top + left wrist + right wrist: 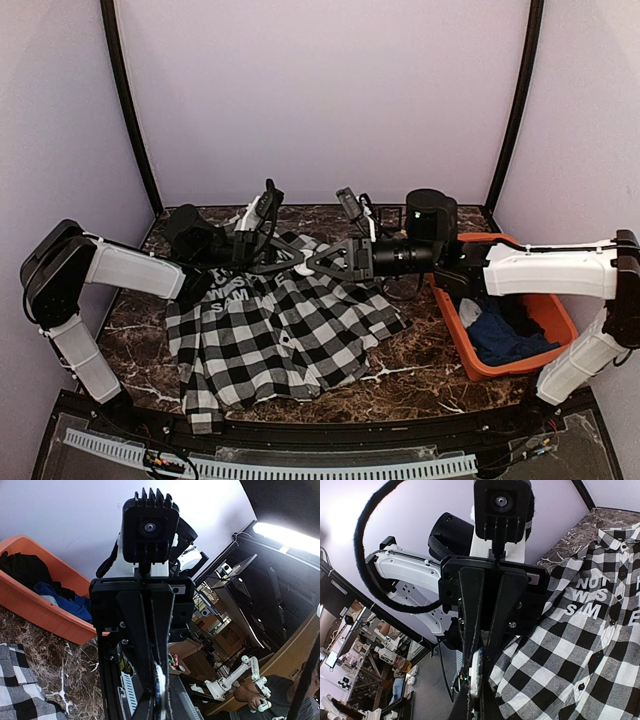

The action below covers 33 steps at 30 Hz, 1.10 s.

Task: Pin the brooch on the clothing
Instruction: Open the brooch.

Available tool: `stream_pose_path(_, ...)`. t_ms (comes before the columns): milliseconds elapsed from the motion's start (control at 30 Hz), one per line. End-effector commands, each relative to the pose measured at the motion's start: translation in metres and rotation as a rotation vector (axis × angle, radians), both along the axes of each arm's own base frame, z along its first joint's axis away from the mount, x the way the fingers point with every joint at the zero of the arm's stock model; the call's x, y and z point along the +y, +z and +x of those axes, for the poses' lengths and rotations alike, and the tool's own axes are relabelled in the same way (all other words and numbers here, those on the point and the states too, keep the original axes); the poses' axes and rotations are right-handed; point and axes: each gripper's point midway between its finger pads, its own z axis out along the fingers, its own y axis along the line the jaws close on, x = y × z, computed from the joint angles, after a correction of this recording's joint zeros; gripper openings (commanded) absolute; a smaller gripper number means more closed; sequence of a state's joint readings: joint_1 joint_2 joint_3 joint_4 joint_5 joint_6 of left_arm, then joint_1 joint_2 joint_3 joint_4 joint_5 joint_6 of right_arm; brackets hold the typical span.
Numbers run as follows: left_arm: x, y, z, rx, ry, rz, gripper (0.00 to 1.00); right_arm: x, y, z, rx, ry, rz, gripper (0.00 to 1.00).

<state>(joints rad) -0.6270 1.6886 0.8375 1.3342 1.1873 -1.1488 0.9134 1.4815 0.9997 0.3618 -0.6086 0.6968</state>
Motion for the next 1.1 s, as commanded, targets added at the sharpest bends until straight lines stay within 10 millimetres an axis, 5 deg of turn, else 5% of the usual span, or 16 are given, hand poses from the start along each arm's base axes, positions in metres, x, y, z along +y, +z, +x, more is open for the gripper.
stream_pose_path(0,0.005,0.026,-0.012,-0.129,-0.026,-0.083,0.09,-0.001,0.019,-0.001,-0.015,0.031,0.082,0.00)
stream_pose_path(600,0.003,0.022,-0.010,-0.134,-0.017,-0.075,0.01,0.006,0.016,0.008,-0.005,0.004,0.024,0.00)
stream_pose_path(1067,-0.001,-0.009,0.008,-0.176,0.122,0.094,0.01,0.012,0.027,0.022,0.038,-0.104,-0.041,0.00)
